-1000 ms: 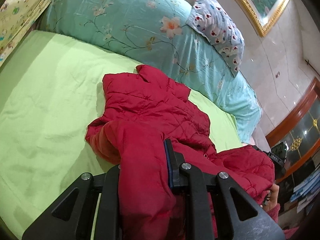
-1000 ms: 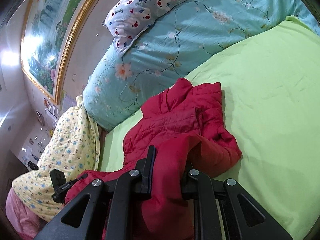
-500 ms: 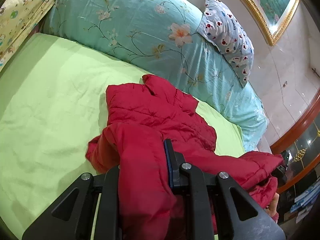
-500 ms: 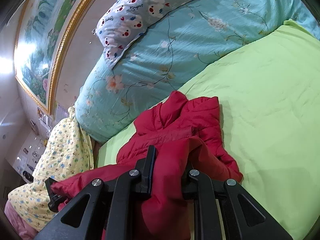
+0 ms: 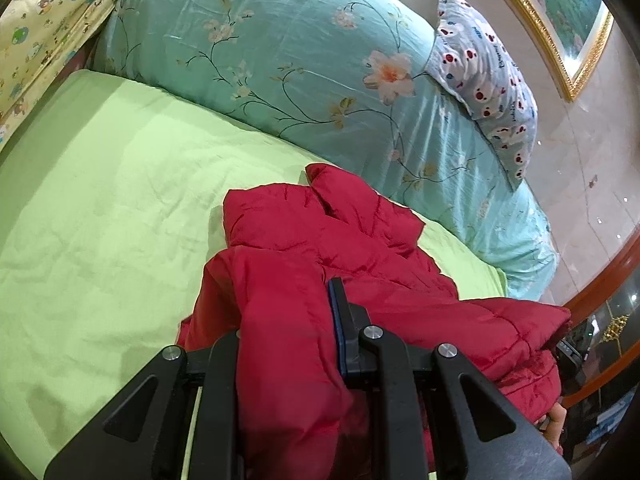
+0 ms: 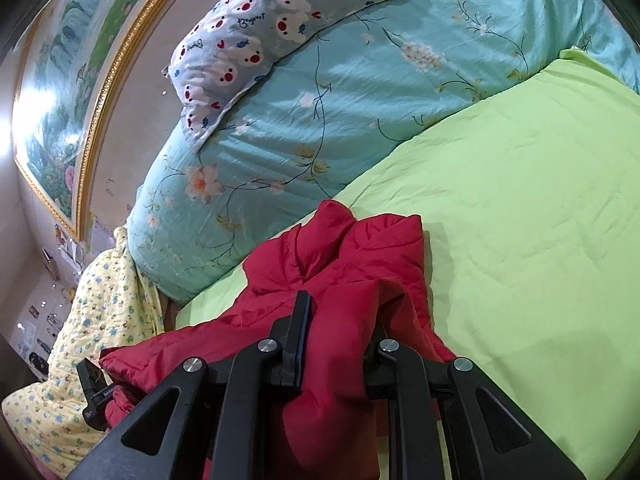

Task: Fold large clothes

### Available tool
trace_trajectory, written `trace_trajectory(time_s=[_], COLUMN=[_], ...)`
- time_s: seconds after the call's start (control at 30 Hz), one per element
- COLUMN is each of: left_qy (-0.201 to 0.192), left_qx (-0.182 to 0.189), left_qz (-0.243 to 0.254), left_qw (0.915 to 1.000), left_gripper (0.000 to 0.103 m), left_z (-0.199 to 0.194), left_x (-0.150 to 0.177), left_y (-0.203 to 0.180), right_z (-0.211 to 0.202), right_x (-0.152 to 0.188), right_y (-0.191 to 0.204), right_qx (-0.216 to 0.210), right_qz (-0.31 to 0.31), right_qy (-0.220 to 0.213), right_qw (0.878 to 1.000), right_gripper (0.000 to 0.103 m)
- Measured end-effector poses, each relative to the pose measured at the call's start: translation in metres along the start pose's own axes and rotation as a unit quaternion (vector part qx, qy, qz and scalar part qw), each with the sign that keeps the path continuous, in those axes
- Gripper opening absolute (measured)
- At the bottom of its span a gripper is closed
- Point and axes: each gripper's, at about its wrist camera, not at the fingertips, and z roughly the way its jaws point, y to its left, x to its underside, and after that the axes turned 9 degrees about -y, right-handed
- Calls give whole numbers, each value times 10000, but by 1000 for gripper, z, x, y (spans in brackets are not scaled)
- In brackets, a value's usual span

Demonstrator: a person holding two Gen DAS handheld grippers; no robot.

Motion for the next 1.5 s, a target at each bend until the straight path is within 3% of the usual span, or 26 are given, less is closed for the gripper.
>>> trace_trajectory(time_s=[0.73, 1.3, 1.5], left_qy=[315, 582, 744], left_qx=[-546, -689, -568], left_qz=[77, -225, -506], left_qw=[9980, 9957, 9943], left_gripper=[19, 21, 22], left_z=[96, 159, 172], left_x=[-20, -26, -33], left_y=[8, 28, 37], right_z=[84, 148, 163], right_x=[-11, -12, -11], right_y=[-31, -50, -54], right_qx=[581, 1002, 1036], right_qz=[261, 232, 288], right_qy=[101, 351, 377], right_qw=[9979, 9941, 9935], right_gripper=[18, 19, 22])
